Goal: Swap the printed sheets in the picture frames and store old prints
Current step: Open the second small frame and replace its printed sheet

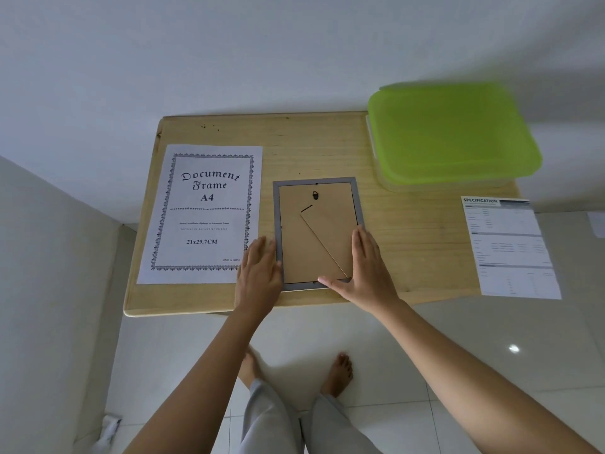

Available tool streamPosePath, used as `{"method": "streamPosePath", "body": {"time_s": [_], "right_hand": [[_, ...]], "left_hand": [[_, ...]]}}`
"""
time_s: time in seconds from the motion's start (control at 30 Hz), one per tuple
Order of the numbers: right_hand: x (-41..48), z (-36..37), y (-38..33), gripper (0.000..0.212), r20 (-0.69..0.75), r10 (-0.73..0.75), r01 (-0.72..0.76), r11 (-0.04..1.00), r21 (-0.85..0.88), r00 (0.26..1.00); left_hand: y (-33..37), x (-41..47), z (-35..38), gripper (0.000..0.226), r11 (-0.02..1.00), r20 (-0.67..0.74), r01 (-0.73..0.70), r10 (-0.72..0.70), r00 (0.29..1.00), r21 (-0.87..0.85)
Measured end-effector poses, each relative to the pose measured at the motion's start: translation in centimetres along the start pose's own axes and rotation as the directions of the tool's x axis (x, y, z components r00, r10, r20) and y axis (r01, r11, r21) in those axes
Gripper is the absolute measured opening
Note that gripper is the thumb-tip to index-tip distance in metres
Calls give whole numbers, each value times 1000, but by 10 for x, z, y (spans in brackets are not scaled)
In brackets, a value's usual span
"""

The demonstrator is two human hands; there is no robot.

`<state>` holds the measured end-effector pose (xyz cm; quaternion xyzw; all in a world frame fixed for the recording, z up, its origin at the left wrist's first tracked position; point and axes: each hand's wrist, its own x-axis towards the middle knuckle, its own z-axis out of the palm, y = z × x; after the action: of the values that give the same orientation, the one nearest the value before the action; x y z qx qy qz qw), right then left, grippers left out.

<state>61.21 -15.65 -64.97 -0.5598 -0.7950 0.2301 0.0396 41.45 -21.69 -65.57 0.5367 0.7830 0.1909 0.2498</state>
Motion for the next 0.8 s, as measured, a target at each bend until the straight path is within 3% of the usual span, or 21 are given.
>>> {"method": "streamPosePath", "body": {"time_s": [0.27,0.6,0.8], "right_hand": [[0,3,-8,131,-1,68,-68,997,22,998],[-1,7,-8,134,-5,84,-84,991,-103,996],[0,10,-9,132,-36,97,-100,991,-89,995]], "left_hand": [[-15,1,1,63,999,81,-33,35,996,-25],[-15,1,4,61,999,54,-33,35,998,-25],[-12,1,1,61,999,71,-32,34,997,-35]]}}
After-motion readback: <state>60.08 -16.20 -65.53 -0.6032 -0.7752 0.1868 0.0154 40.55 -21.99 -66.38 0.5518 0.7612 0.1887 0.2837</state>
